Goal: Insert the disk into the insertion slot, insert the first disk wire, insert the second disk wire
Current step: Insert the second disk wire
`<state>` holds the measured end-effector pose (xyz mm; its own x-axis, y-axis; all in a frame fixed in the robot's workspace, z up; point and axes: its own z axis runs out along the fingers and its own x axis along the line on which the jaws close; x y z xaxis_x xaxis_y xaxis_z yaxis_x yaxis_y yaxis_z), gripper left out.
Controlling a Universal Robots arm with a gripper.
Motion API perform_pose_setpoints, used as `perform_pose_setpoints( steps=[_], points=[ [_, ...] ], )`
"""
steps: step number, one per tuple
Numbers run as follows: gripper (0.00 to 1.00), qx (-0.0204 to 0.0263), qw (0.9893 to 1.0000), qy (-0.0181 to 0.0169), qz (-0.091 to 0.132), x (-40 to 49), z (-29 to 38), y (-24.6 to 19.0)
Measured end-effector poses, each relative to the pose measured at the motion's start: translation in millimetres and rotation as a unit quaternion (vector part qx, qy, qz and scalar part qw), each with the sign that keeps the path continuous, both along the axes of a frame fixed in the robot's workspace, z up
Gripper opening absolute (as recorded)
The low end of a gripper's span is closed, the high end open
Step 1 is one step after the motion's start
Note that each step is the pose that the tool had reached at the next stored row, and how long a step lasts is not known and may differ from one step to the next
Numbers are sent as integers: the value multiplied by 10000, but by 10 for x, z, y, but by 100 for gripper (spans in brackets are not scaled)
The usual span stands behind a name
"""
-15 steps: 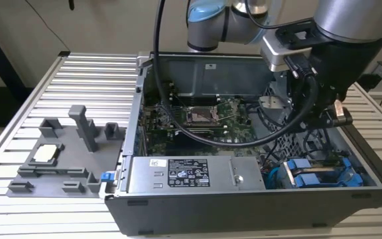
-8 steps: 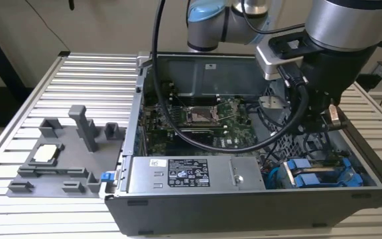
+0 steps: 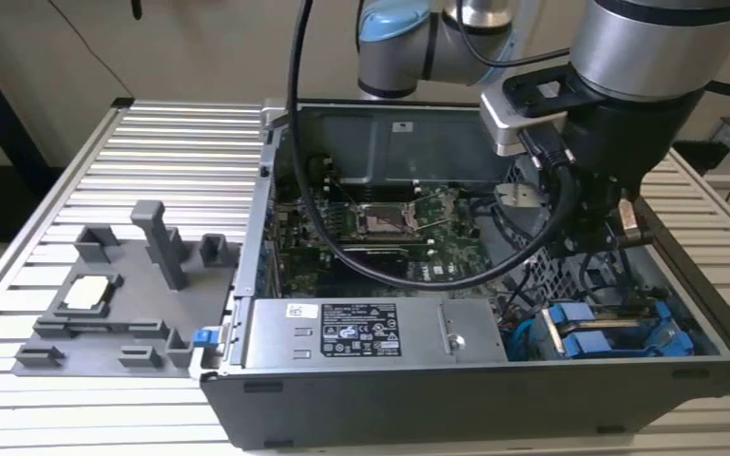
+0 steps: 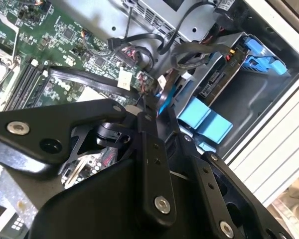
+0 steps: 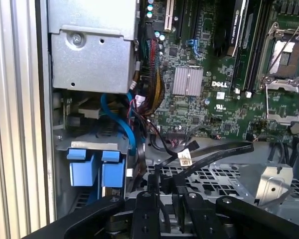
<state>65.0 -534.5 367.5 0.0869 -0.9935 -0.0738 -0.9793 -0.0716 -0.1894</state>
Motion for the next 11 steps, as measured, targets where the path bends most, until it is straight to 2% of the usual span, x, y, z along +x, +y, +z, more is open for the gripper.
perform_pose_setpoints(
  steps=[6,11],
  points=[
    [27,7,10000,-71,0,-10,-43,20],
    [27,6,10000,-78,0,-19,-50,20]
  ],
)
